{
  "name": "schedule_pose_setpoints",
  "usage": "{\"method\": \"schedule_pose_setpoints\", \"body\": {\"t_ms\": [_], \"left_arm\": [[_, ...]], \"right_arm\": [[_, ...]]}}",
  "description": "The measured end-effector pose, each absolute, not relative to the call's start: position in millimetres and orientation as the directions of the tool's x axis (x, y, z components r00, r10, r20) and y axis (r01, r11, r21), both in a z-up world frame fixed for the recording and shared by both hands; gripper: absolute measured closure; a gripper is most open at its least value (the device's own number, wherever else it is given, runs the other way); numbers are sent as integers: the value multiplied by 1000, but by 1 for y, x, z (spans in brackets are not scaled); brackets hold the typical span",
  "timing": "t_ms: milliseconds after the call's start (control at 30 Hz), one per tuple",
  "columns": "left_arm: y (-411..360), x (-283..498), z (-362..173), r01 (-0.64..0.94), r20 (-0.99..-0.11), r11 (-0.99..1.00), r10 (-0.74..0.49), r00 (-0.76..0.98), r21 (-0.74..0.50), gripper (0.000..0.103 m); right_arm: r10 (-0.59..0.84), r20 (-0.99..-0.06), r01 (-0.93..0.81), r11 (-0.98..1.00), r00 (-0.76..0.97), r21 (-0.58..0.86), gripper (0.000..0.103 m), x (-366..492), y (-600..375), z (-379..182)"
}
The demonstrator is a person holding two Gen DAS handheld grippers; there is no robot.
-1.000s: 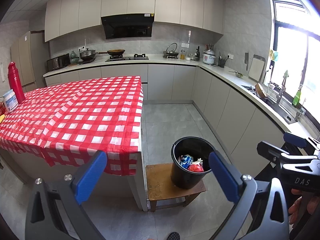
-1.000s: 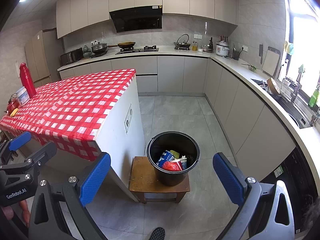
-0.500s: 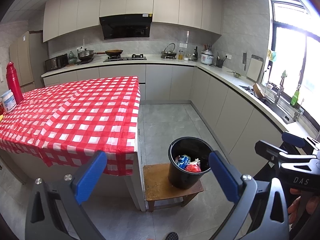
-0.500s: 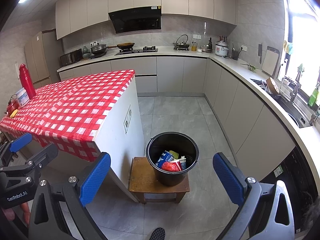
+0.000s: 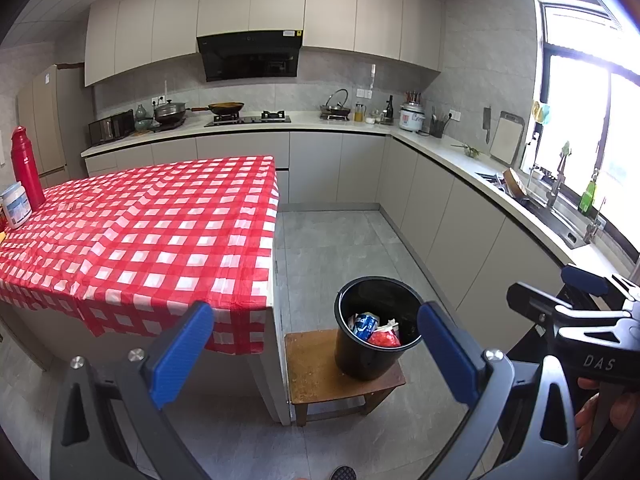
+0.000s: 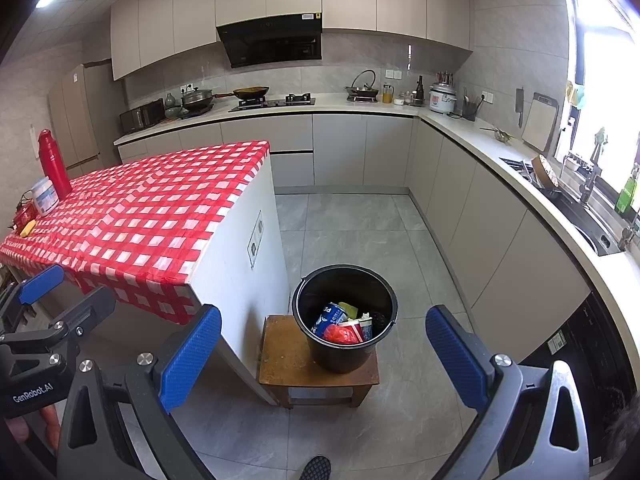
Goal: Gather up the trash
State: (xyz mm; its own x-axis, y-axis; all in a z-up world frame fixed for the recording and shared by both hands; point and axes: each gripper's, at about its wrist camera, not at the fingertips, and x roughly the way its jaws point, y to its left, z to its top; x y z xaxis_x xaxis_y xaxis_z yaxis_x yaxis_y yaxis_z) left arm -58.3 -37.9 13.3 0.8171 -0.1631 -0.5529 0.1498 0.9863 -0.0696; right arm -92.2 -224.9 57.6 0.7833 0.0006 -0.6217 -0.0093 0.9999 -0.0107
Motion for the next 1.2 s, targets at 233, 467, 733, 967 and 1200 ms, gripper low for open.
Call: {"method": "schedule_pose_setpoints", "body": {"t_ms": [233, 467, 733, 967, 1200], "left_arm": [[-37, -57, 12, 149, -554, 986, -162, 816, -69, 0], [-38, -56, 12, 153, -554, 986, -165, 816, -68, 0], [-38, -56, 14, 155, -550, 986, -165, 819, -66, 0], [-32, -54, 14, 152, -551, 986, -165, 818, -69, 0], [-21, -52, 10, 138, -538, 985, -170, 826, -100, 0]], "right_arm": [[3, -621, -11, 1000, 783, -10, 0, -93, -225, 58], [0, -621, -8, 1000, 784, -10, 0, -92, -225, 59], [0, -619, -8, 1000, 785, -11, 0, -92, -225, 59], [0, -615, -11, 1000, 788, -14, 0, -90, -225, 59], [-4, -612, -11, 1000, 791, -20, 0, -89, -223, 60]]}}
